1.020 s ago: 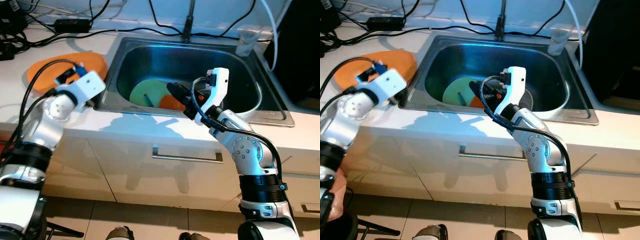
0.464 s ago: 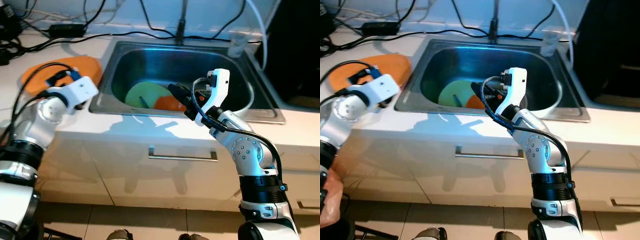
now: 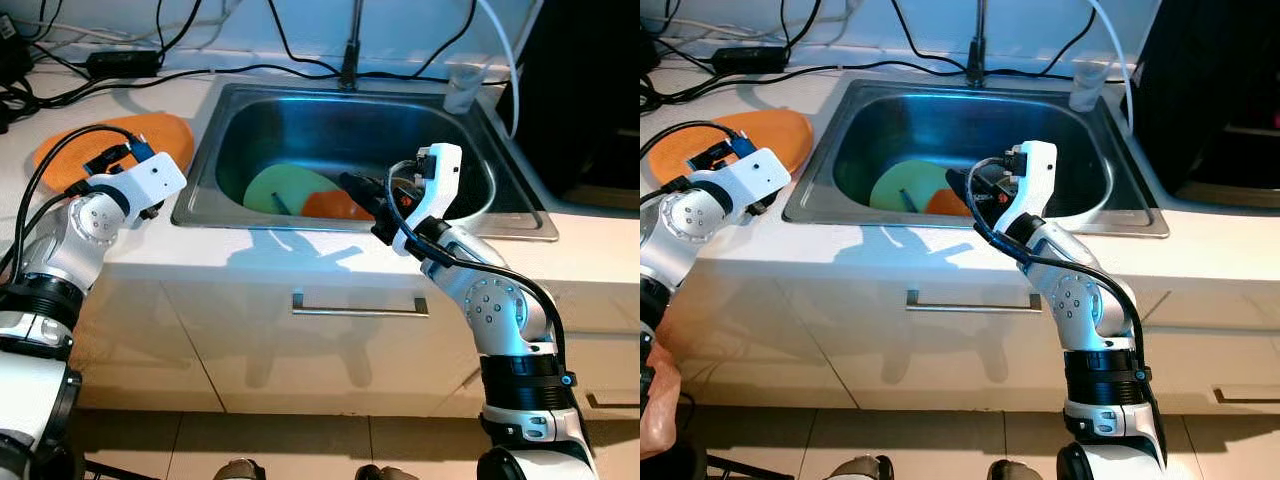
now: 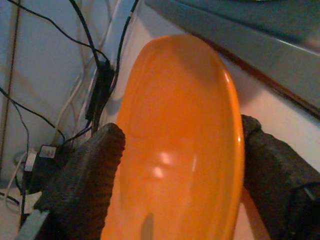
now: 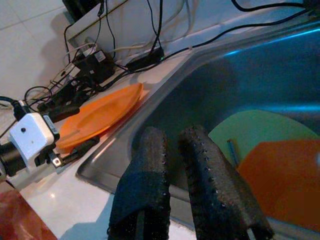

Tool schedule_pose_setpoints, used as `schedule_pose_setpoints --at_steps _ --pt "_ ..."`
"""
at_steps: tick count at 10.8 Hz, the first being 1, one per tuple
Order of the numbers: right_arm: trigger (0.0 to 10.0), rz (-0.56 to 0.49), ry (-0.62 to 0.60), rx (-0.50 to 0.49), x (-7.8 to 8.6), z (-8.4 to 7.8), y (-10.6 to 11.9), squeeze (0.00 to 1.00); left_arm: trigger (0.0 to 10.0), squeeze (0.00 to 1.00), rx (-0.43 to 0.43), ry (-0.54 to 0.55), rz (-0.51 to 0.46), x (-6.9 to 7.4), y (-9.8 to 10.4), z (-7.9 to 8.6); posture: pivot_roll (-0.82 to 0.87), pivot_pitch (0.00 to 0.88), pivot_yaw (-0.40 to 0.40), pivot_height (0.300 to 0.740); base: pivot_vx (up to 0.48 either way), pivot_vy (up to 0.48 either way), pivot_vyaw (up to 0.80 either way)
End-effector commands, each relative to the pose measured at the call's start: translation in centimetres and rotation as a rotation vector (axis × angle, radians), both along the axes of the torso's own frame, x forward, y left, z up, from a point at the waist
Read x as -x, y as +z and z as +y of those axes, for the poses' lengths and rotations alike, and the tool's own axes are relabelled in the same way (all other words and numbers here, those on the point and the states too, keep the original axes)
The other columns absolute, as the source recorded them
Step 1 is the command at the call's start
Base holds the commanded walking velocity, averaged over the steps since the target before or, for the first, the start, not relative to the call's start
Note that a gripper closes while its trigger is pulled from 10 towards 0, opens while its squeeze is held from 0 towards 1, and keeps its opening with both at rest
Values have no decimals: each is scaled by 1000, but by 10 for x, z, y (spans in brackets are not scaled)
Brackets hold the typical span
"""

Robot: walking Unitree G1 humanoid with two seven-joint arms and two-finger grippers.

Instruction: Kitchen organization

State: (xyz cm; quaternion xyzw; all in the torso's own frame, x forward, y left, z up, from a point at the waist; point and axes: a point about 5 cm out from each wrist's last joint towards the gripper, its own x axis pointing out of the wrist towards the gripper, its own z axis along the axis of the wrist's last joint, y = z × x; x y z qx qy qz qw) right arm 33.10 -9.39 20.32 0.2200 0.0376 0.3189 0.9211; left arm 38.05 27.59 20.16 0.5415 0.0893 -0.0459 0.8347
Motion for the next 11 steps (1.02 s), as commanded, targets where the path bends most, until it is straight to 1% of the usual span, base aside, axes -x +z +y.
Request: schedule_pose_setpoints --at_steps 1,8,11 --pt "10000 -13 -10 -11 -1 -3 6 63 0 0 11 12 52 2 -11 3 -15 72 -5 740 0 0 0" --pt "10000 1 -7 -12 1 -2 2 67 0 0 48 11 67 3 -17 4 -16 77 -8 740 0 0 0" --pt "10000 12 0 -20 2 -1 0 59 0 0 39 6 69 4 -20 4 -18 81 -6 740 0 0 0"
